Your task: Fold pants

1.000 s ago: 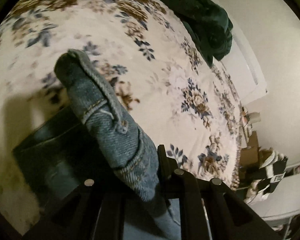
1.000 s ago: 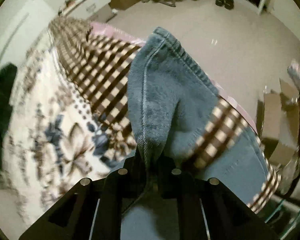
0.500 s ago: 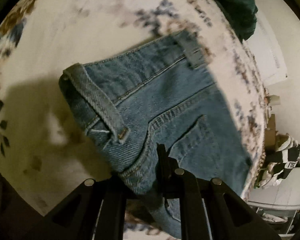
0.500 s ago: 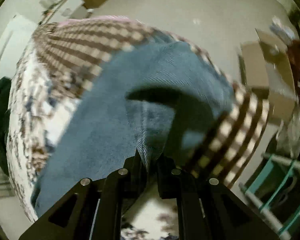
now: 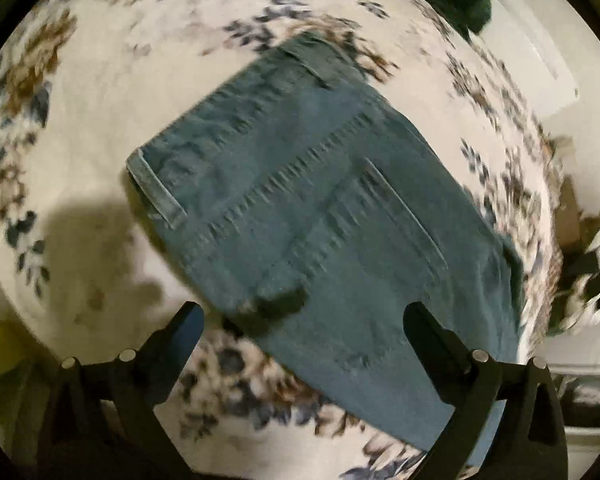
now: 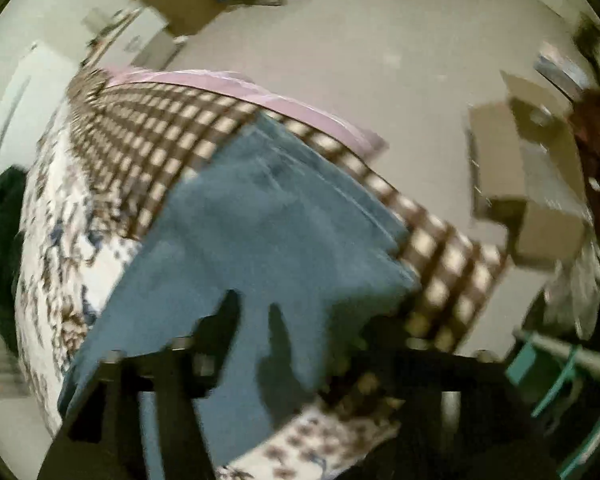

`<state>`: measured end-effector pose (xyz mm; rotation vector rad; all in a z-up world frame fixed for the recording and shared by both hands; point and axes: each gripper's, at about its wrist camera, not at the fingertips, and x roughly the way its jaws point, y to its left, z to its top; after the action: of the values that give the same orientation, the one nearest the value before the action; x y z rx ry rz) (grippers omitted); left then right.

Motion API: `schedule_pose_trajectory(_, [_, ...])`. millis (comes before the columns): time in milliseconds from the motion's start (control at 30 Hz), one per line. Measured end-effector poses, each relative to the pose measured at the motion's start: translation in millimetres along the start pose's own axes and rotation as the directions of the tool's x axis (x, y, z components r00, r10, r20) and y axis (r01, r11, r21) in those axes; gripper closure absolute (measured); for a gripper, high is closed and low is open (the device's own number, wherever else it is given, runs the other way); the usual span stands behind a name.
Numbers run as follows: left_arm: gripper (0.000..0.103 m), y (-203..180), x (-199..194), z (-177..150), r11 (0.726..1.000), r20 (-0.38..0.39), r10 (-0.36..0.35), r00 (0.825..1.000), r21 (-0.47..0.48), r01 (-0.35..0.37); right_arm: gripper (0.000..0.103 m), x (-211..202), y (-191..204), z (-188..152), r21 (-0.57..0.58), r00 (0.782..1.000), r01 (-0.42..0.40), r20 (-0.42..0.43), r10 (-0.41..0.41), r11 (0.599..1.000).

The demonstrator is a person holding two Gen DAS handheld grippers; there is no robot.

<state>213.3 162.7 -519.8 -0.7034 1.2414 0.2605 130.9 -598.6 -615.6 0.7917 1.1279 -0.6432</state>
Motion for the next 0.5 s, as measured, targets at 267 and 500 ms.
schedule_pose_trajectory(267, [0.001,-98.1,27.1,-42.3,0.983,-0.075,0.000,0.997,0.184,0.014,0.027,29.7,32.9,45.4,-0.022,0.991,-0.038,-0.130,0.035,0.999])
schedule_pose_trajectory(500, [0.001,-184.9,63.4,-90.1,0.931,-0.151,-0.003,0.989,0.361,0.057,0.027,-13.1,2.2,40.2,0.185,0.946,-0.168,-0.246,0.211,0.968])
